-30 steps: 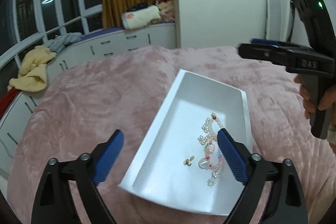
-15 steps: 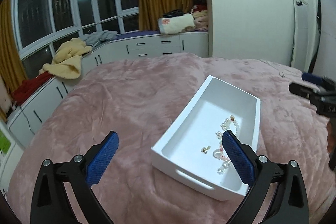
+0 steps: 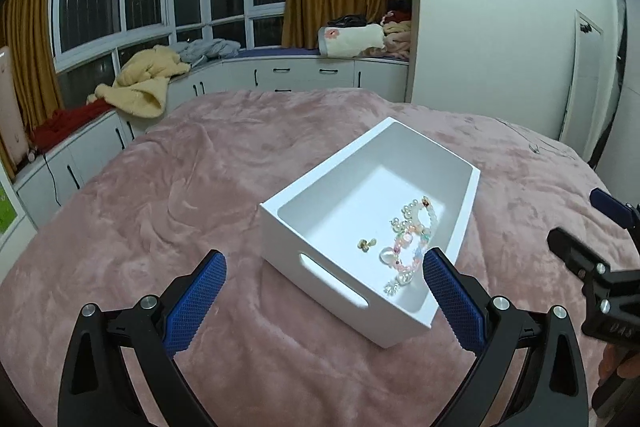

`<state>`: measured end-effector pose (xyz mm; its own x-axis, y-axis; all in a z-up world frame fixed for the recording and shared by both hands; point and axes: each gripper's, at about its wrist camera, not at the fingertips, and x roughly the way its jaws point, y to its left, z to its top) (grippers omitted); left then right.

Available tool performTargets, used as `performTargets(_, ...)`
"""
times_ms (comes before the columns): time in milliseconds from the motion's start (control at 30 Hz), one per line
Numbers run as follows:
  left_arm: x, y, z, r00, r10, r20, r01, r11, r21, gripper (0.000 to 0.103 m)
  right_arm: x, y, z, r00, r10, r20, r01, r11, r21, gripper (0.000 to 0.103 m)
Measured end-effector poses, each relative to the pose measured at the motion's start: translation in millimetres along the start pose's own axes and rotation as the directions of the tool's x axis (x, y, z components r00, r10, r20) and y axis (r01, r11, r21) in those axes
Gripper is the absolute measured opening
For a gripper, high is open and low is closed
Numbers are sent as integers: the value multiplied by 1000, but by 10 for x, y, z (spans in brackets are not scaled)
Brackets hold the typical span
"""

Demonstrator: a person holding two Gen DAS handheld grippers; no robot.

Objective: Organize jewelry

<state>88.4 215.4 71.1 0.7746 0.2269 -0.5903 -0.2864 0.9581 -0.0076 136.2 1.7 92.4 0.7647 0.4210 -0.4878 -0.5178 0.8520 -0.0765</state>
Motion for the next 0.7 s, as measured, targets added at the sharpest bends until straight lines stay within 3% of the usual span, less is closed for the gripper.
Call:
performTargets(267,-128,-89,-121,999,13,38,-14,999,46,100,-47,25,-186,999,33,-26,-31,998,59,98)
performTargets(700,-116,-148,-216,999,-16,35,15,999,29,100,-64,112,-260,999,39,-33,-38,999,30,98)
